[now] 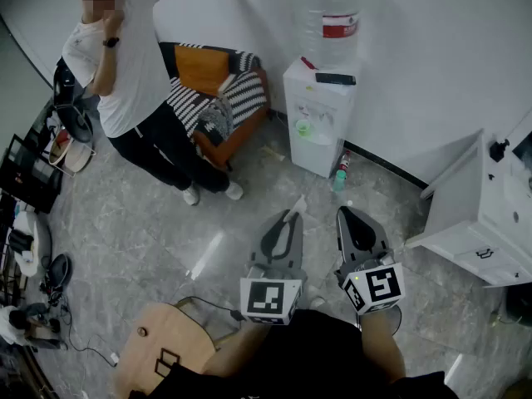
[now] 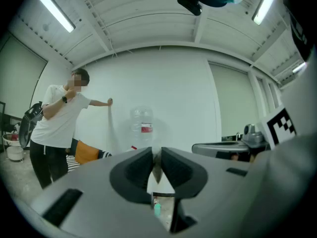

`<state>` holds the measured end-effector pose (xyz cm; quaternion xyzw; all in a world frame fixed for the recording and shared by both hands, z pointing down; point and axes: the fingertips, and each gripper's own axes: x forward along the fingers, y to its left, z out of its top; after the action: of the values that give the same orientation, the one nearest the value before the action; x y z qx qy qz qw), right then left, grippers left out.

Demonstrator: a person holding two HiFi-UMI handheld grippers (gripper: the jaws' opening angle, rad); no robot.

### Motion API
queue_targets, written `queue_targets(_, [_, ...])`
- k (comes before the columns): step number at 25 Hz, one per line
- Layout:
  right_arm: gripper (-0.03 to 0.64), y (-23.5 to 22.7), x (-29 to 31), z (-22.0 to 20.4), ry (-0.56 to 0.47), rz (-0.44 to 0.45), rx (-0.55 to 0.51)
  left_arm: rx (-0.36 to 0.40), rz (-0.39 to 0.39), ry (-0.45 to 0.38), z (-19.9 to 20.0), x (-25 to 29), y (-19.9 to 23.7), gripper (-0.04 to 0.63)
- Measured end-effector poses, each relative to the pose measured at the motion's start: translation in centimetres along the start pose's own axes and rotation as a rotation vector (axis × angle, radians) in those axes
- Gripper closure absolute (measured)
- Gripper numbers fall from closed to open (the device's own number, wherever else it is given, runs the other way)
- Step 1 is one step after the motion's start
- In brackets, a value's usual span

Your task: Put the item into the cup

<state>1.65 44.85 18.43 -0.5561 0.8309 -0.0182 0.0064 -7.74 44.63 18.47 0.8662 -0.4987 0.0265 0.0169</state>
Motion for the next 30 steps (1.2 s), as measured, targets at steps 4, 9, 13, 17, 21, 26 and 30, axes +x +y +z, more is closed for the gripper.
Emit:
queue_targets(4, [0.609,-0.2,-0.1,-0.2,-0.009,0.002,0.014,0.001,0.002,-0.005,-0.2,0.1,-0.2,0.538])
queue_targets(9, [0.609,-0.9,-0.4,-0.2,-0.020,-0.003,0.037,-0.006,0.009,-0.002,-0.3,0.1,-0.4,0.538])
queue_targets(13, [0.609,-1.6,-1.1,0.2,-0.033,-0.012,0.042,-0.016,0.034,-0.002,-0.3,-0.1,-0.2,0.538])
queue_targets(17, [0.609,-1.9,-1.7,0.6,-0.046,-0.001,0.033,-0.032,0.083,-0.004,-0.4,-0.6,0.5,0.538])
queue_targets(21, [0.609,-2.4,-2.8,0.7,-0.065,0.011,0.024,-0.035,0.131,-0.029,-0.2,-1.6,0.5,0.538])
queue_targets(26, [0.609,-1.7,-3.8,0.2,-0.066,0.040,0.002,-0.040,0.164,-0.053,-0.2,-3.0,0.2,0.538])
queue_targets(30, [0.609,-2.4,-3.9,1.5,-0.100,0.054,-0.021,-0.026,0.187,-0.075,0.2,-3.0,0.3,0.538])
